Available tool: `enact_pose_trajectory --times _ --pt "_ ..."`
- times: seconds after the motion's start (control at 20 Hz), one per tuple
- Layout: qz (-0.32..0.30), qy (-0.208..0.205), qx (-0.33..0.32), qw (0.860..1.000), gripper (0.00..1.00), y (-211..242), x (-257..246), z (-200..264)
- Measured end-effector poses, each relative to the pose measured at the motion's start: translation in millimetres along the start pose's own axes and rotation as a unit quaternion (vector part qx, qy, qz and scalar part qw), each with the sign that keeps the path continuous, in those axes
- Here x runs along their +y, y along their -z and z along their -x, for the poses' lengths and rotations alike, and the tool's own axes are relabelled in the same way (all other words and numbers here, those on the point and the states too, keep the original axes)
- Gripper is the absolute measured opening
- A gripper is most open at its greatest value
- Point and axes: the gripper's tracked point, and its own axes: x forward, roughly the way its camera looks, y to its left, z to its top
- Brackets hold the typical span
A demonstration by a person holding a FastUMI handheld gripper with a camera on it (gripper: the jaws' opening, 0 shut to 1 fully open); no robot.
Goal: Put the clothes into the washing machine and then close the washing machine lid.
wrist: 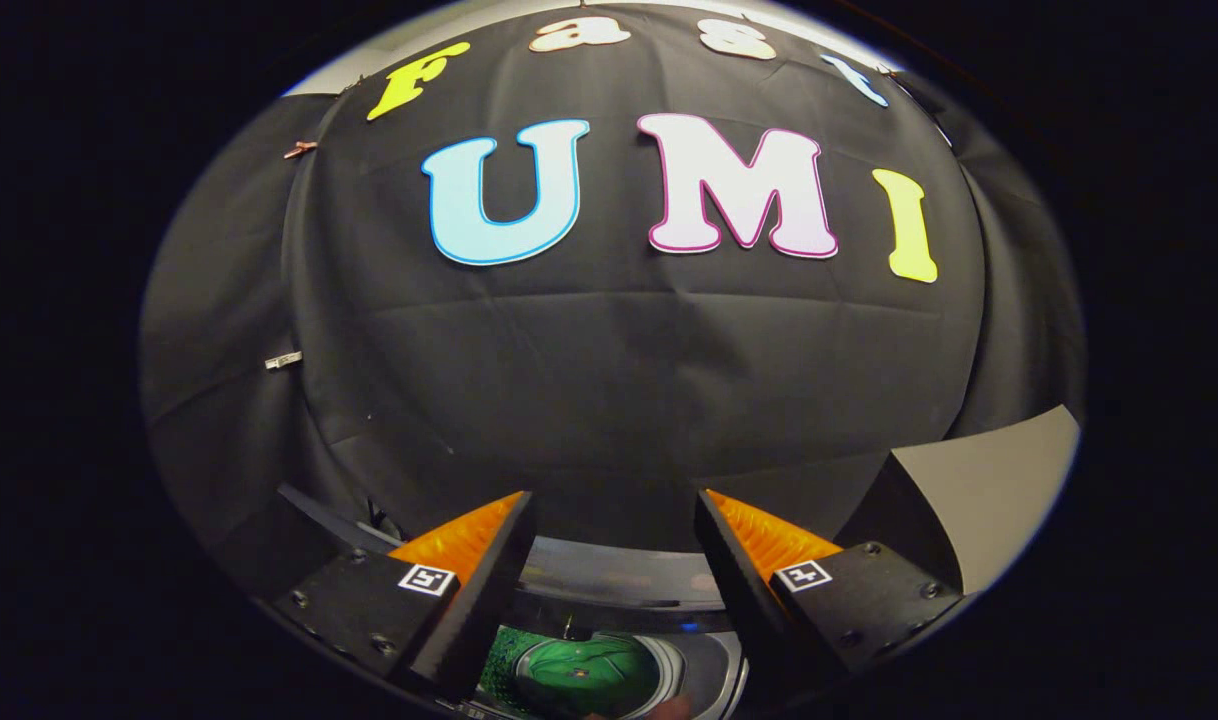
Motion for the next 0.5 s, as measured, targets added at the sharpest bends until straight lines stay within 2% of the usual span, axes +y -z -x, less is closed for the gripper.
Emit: enact_pose_trajectory --times 0.15,0.3,0.5 --pt "0.005 -0.012 0.008 1.000 1.00 5.2 0.0 1.1" --pt "0.000 -0.028 0.051 0.998 1.00 20.9 -2.7 1.7" --pt "-0.009 -0.023 0.065 0.998 1.00 56.6 -10.7 6.1"
